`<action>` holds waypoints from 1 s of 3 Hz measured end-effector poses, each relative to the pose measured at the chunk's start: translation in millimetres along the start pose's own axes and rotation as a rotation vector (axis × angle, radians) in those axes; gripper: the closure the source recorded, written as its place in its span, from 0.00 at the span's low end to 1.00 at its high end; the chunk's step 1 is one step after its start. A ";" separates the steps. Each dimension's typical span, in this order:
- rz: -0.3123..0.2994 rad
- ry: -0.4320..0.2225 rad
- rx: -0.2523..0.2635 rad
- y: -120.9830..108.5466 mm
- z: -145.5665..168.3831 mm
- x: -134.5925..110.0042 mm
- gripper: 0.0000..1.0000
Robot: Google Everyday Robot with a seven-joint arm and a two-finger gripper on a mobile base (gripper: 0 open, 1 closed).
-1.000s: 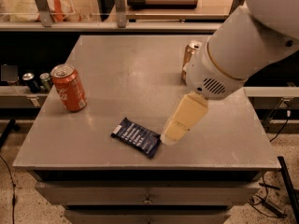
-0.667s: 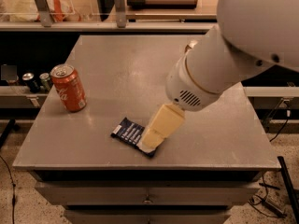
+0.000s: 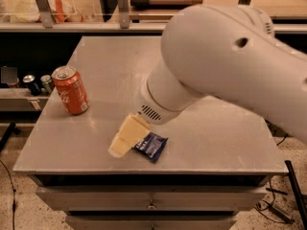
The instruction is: Pick rxbar blueberry
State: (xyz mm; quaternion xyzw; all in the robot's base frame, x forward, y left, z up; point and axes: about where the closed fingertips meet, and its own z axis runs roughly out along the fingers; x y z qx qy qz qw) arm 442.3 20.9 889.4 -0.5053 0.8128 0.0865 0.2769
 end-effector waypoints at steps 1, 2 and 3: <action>0.050 0.014 0.030 -3.3 20.7 2.2 0.00; 0.090 0.026 0.032 -7.0 33.9 13.6 0.00; 0.115 0.037 0.032 -8.6 42.6 22.8 0.00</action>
Offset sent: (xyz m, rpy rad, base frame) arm 0.0205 -0.0075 -0.0582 0.0070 0.0588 -0.1443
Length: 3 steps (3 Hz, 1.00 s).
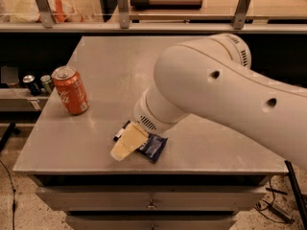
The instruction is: Pick rxbar blueberry
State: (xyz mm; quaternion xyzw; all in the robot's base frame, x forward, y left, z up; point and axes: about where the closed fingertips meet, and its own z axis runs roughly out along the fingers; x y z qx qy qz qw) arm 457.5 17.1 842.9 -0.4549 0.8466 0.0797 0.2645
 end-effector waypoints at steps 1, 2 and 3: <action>0.014 0.009 -0.003 -0.8 6.6 7.4 0.00; 0.021 0.019 -0.003 -0.9 11.1 13.6 0.19; 0.024 0.022 0.000 -2.8 11.3 16.8 0.41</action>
Offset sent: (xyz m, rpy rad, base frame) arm -0.0009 -0.0104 -0.0274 -0.0095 0.0374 -0.0282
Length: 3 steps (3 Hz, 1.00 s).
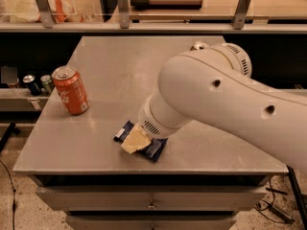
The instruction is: Pick rxbar blueberry
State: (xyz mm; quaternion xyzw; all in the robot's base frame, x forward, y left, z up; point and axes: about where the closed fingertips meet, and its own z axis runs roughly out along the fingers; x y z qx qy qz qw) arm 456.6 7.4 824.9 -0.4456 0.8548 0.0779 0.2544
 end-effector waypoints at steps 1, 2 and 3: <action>-0.001 0.000 0.008 -2.8 -2.6 0.7 0.65; -0.002 0.000 0.010 -3.3 -3.2 0.2 0.88; -0.003 0.000 0.010 -3.4 -3.3 0.1 1.00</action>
Offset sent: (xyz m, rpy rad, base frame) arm 0.0057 -0.0056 0.0070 -0.0075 -0.0169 -0.0023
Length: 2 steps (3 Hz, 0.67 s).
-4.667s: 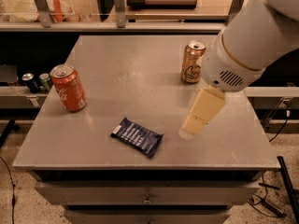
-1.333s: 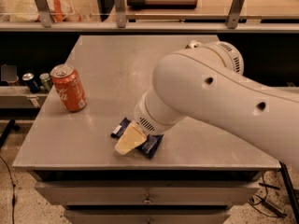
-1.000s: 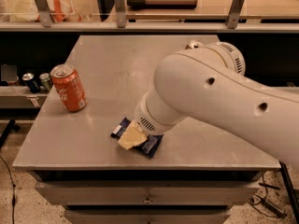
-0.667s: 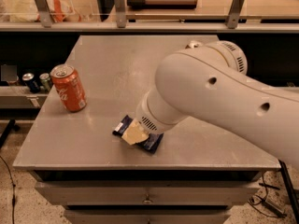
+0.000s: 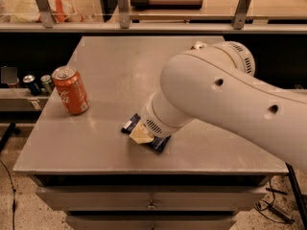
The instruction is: Pick rxbar blueberry
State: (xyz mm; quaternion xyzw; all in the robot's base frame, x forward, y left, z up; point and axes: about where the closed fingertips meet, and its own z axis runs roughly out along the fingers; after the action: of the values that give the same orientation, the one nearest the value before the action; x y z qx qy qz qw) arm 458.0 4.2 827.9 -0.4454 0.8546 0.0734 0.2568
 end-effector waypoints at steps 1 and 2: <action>-0.026 -0.029 0.016 -11.6 -12.0 -10.2 1.00; -0.068 -0.067 0.029 -24.5 -29.7 -24.1 1.00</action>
Offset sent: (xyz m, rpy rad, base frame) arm 0.0339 -0.0130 0.0673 0.0270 -0.1401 0.0960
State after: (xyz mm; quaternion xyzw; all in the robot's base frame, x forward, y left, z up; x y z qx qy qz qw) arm 477.8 -3.4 868.1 -0.4676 0.8308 0.0673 0.2942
